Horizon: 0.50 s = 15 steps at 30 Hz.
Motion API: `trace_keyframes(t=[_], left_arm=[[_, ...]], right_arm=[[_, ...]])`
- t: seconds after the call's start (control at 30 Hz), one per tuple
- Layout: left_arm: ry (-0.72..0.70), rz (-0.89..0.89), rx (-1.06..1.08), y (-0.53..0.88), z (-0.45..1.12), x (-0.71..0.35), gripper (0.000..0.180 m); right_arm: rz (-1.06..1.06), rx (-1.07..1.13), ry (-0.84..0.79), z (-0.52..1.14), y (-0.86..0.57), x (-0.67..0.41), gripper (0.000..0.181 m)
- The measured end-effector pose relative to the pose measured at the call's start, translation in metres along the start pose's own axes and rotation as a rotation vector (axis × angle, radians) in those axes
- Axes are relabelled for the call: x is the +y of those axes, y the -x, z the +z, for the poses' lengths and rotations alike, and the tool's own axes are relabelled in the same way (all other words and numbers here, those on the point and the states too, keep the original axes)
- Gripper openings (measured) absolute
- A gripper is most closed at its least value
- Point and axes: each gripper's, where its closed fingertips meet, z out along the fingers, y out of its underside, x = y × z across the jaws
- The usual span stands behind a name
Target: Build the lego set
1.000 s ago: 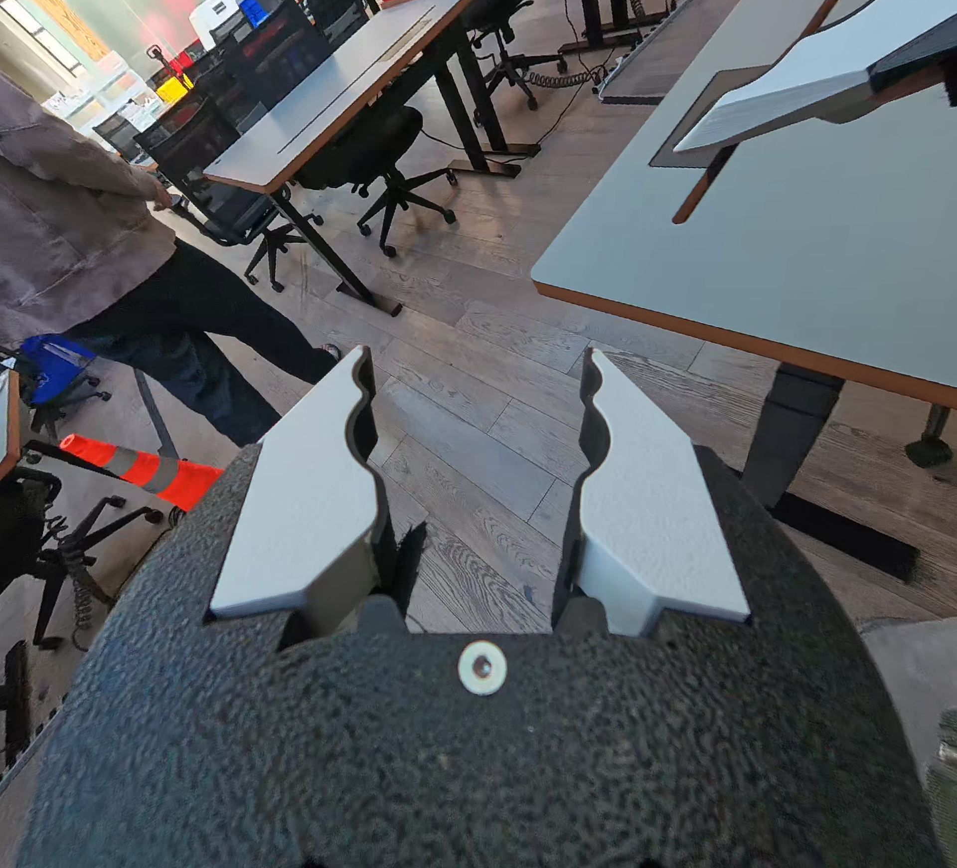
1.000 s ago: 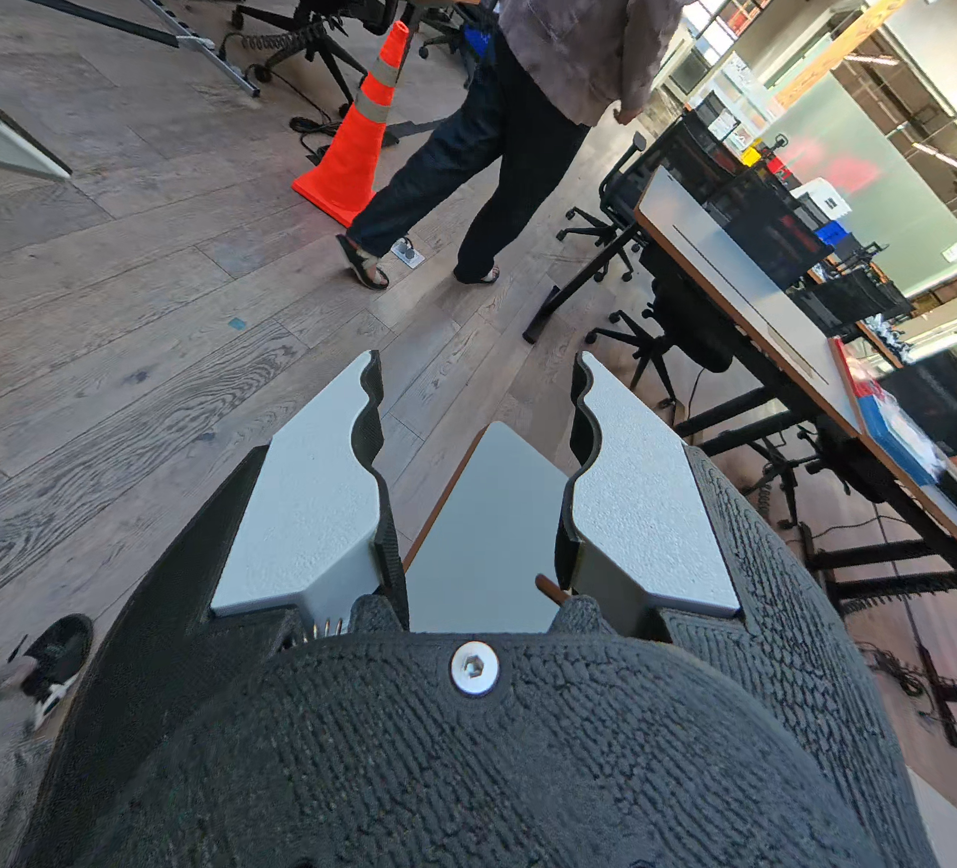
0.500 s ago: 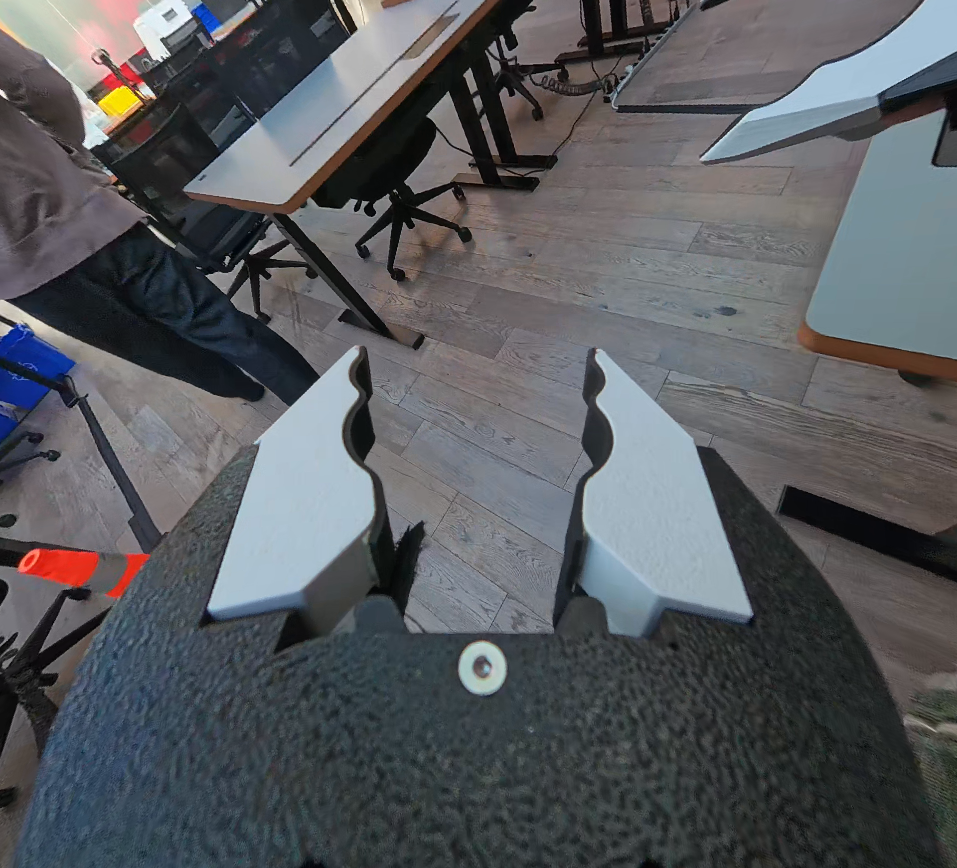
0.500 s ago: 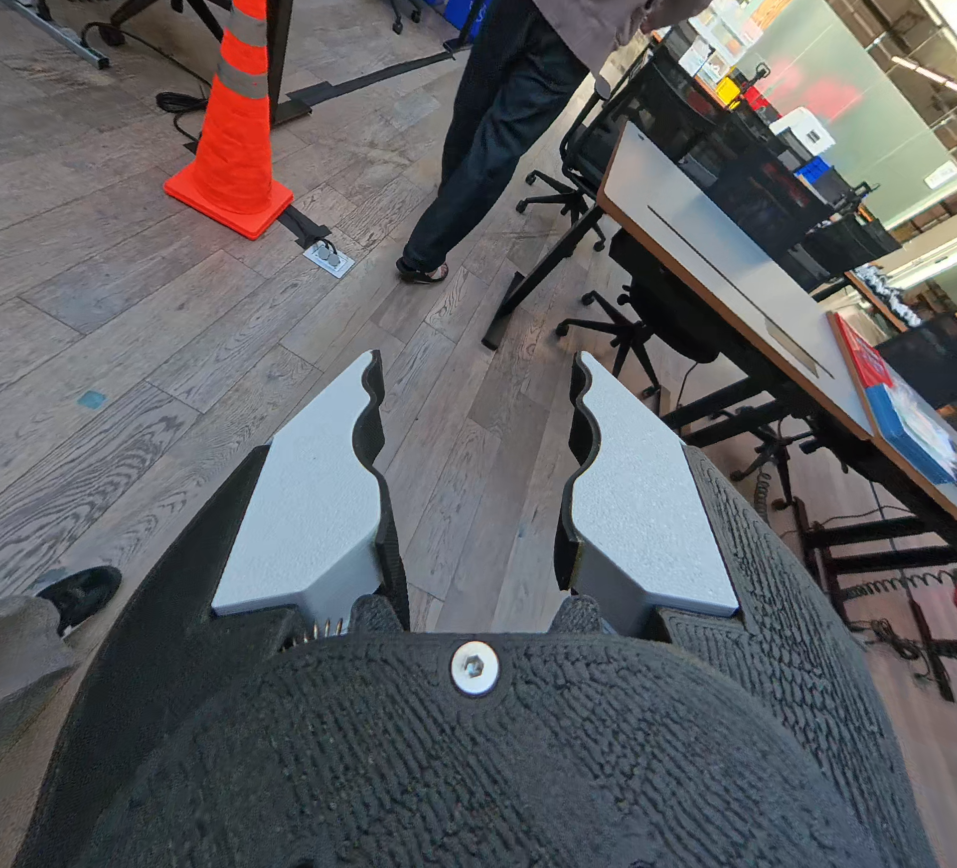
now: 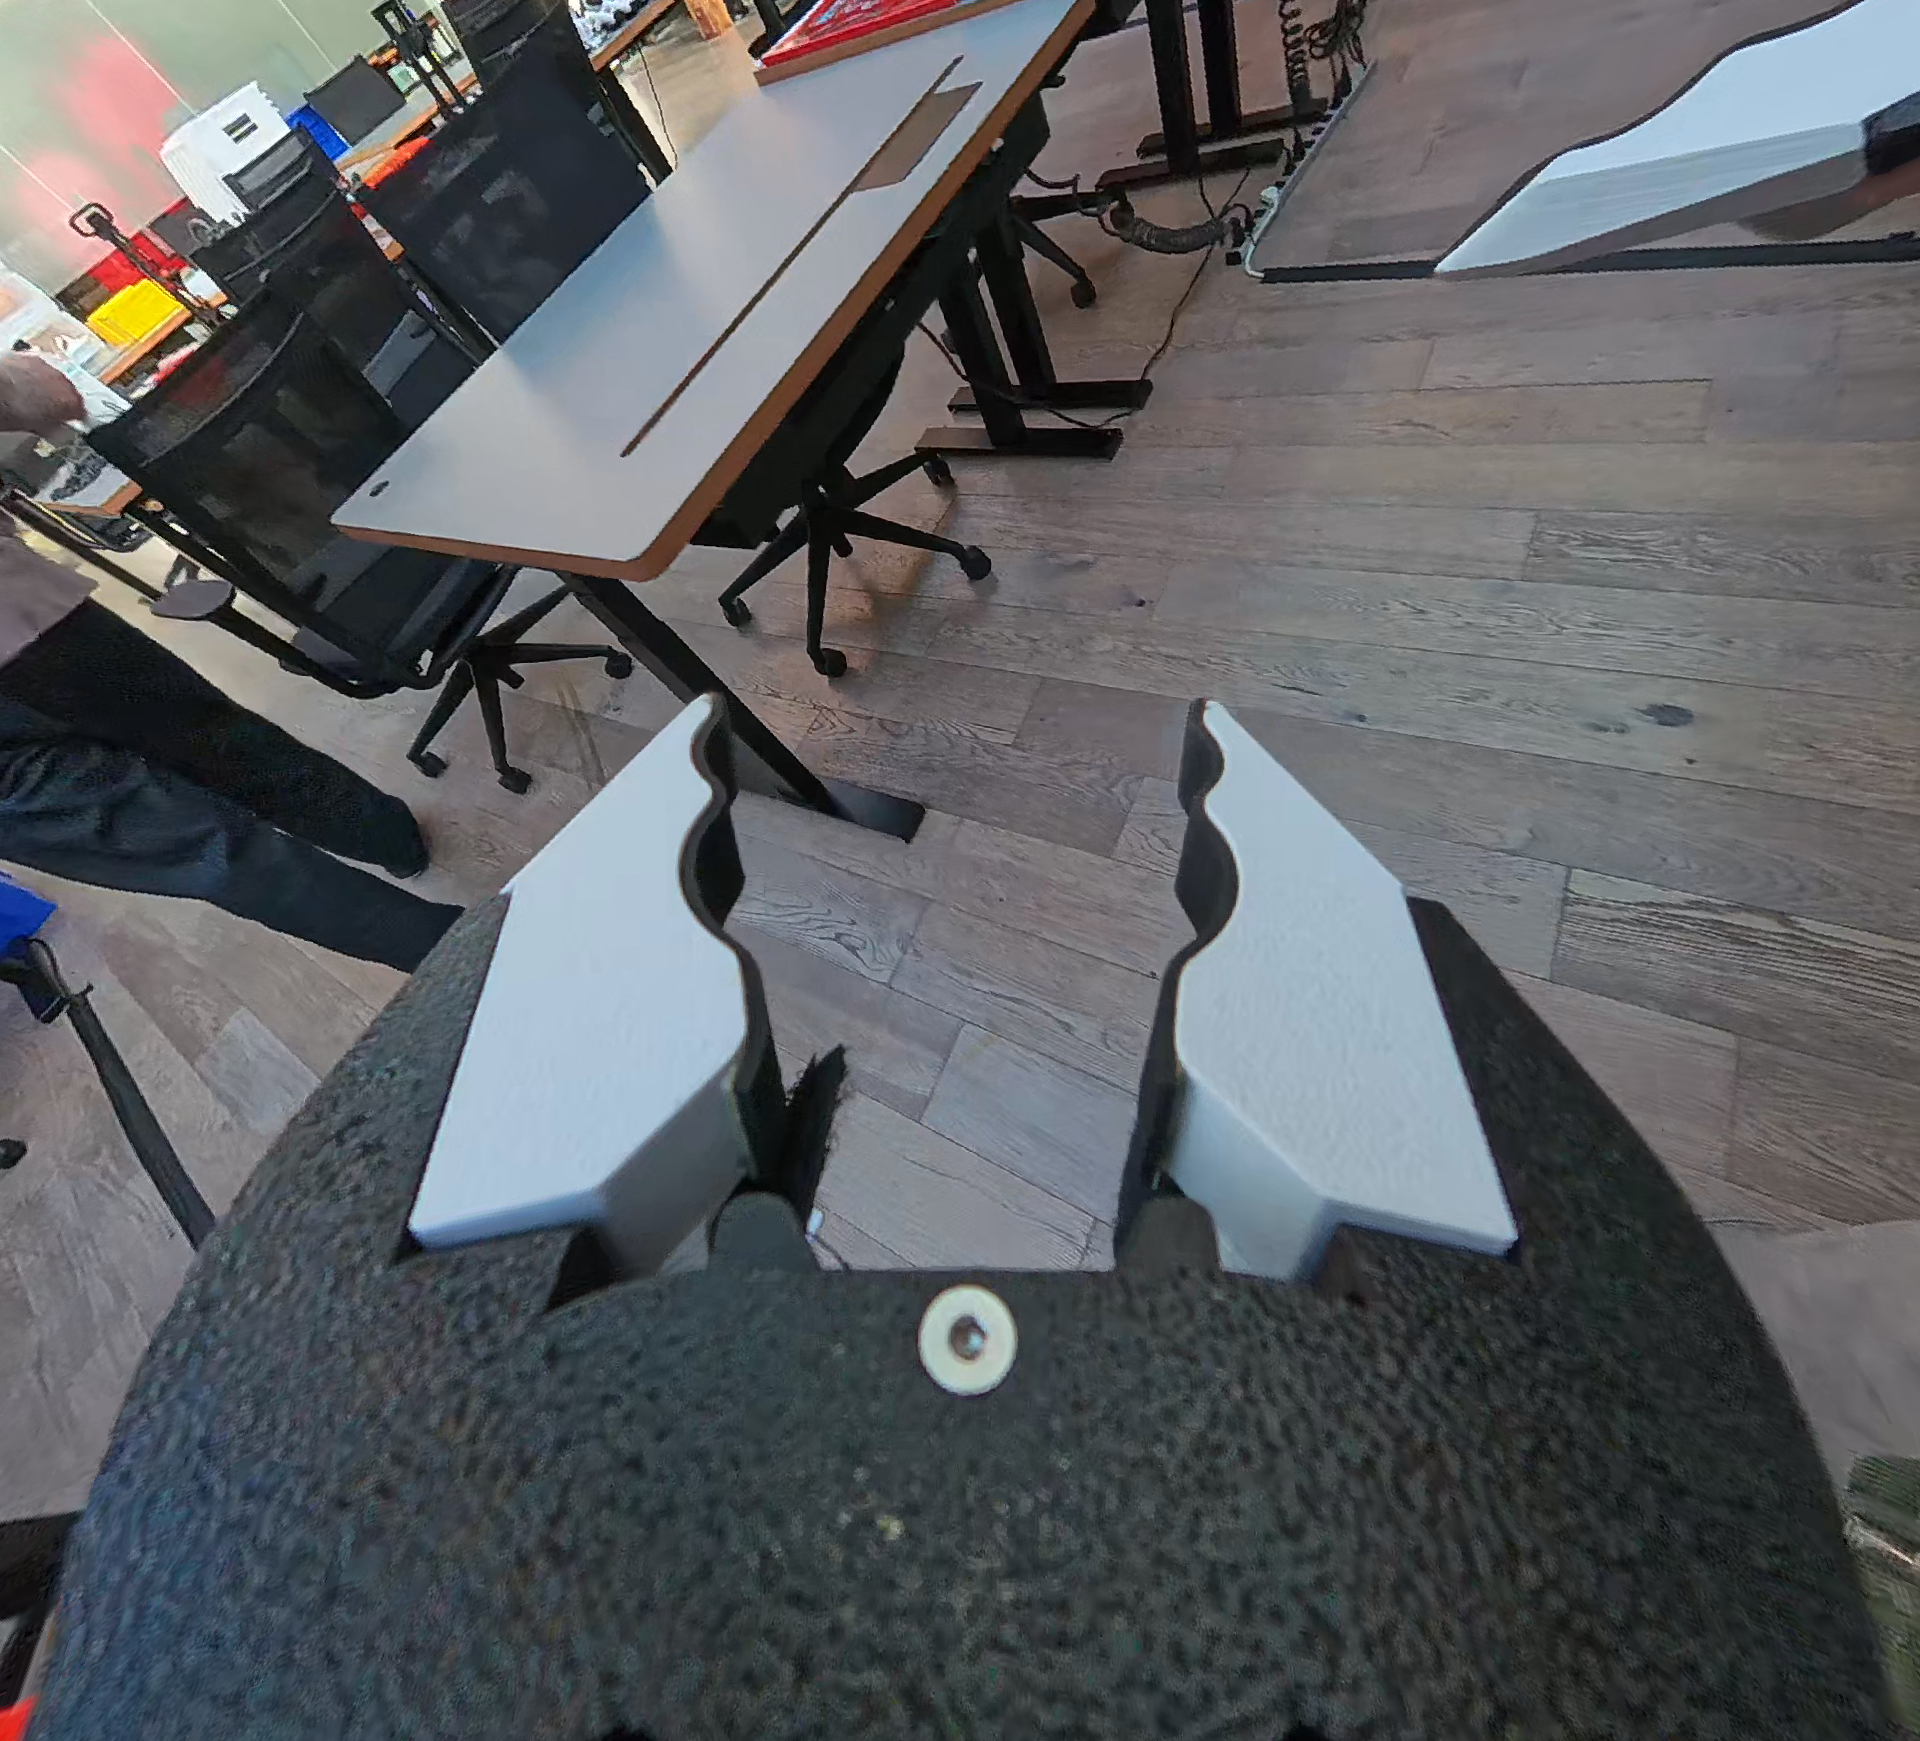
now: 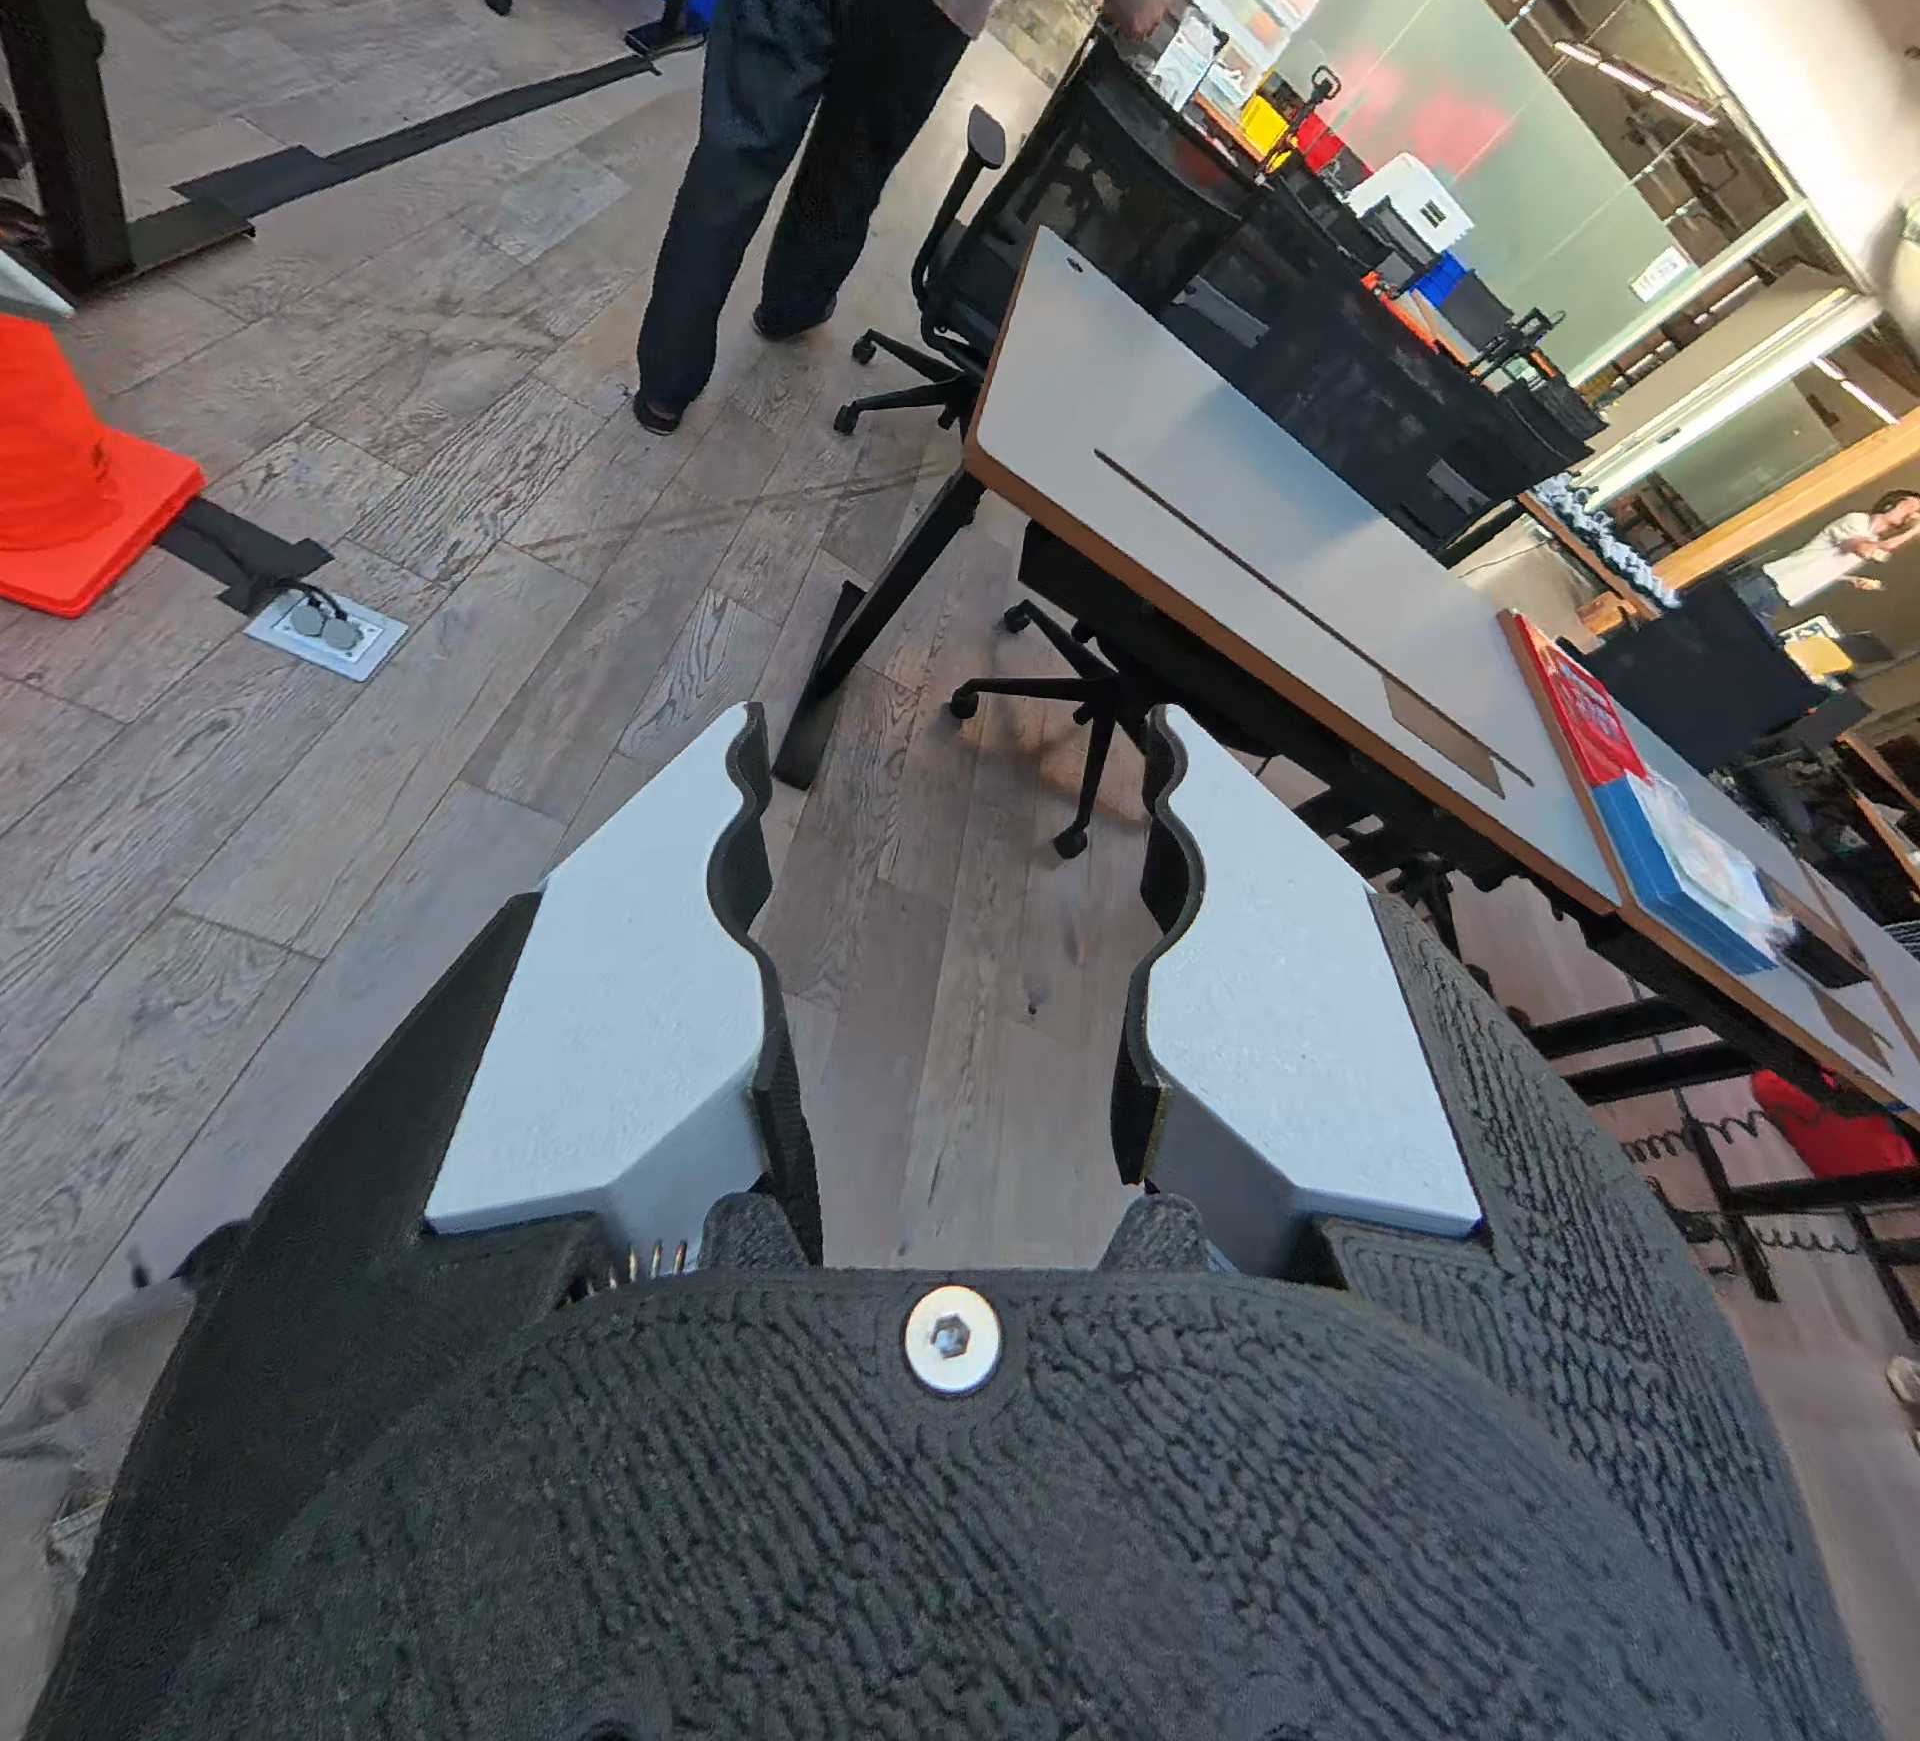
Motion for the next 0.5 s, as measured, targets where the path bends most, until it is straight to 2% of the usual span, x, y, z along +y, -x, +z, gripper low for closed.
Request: trace_keyframes(t=[0.2,0.5], left_arm=[[0.012,0.016,-0.030,0.115,0.094,-0.007,0.082],[0.048,-0.067,-0.106,0.337,0.200,0.064,0.084]], right_arm=[[0.004,-0.020,0.005,0.139,-0.051,-0.032,0.072],[-0.034,-0.092,-0.043,0.386,-0.051,-0.111,0.072]])
